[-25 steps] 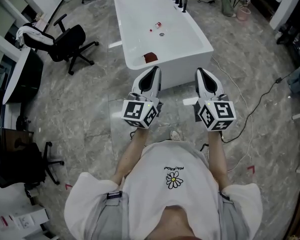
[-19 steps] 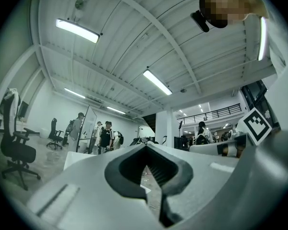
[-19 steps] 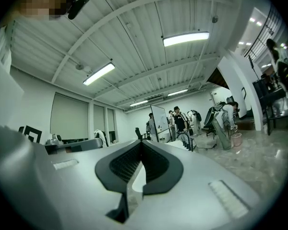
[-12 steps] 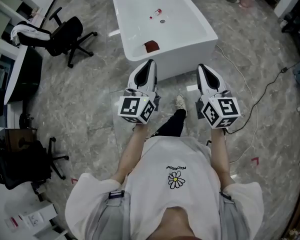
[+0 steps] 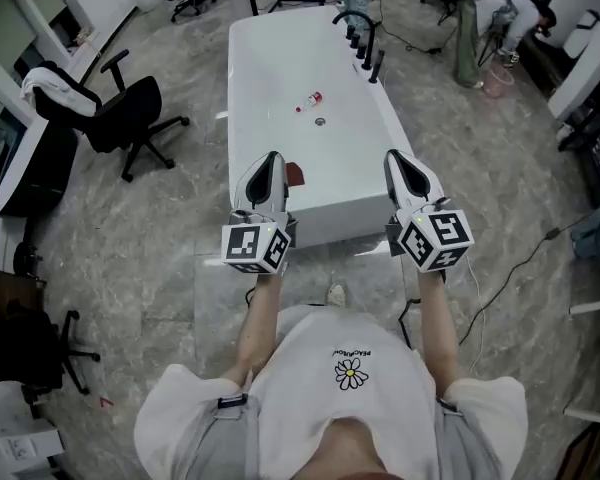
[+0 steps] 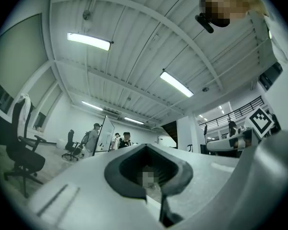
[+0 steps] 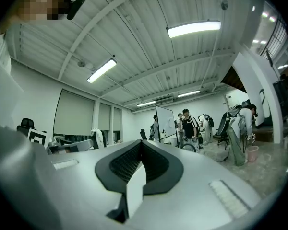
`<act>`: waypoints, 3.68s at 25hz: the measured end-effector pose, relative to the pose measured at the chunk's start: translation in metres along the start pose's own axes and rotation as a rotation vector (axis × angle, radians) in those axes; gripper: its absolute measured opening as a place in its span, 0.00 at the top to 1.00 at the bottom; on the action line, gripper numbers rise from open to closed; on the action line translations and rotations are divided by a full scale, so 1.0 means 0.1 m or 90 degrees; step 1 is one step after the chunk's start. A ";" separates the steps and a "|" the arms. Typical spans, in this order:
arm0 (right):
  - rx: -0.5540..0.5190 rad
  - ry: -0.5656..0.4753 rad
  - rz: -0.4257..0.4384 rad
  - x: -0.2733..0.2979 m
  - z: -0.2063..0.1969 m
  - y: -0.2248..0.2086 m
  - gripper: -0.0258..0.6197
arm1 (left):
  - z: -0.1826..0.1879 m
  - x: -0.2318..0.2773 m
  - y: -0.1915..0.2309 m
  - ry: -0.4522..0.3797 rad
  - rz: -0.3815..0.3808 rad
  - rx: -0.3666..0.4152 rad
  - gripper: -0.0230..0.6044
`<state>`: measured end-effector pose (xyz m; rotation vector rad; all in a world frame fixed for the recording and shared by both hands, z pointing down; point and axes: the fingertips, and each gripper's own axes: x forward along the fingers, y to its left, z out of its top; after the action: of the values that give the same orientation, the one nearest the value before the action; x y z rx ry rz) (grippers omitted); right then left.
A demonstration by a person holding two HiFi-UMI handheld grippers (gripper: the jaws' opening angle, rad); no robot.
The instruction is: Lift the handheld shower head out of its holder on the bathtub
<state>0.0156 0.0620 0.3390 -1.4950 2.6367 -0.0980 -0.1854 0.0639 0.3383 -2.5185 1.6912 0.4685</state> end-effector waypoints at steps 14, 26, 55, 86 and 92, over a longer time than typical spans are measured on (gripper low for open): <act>0.046 0.030 -0.031 0.92 -0.06 -1.56 0.92 | -0.51 1.64 -0.21 0.061 -0.011 -0.007 0.96; 0.076 0.003 0.051 1.99 0.15 -2.90 0.92 | -0.78 3.22 -0.27 0.027 0.047 0.010 0.96; 0.031 0.169 0.043 3.60 -1.06 -4.09 0.70 | -2.15 4.65 0.00 0.142 -0.066 -0.069 0.96; -0.042 0.335 -0.079 5.76 -4.38 -5.43 0.73 | -4.74 4.77 1.04 0.264 -0.094 -0.073 0.96; -0.036 0.325 -0.112 5.74 -4.29 -5.44 0.73 | -4.66 4.70 1.19 0.249 -0.069 -0.077 0.96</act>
<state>0.1324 -0.7090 0.7882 -1.9393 2.8856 -0.4839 -0.0333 -0.5078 0.6583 -2.9246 1.6678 0.0711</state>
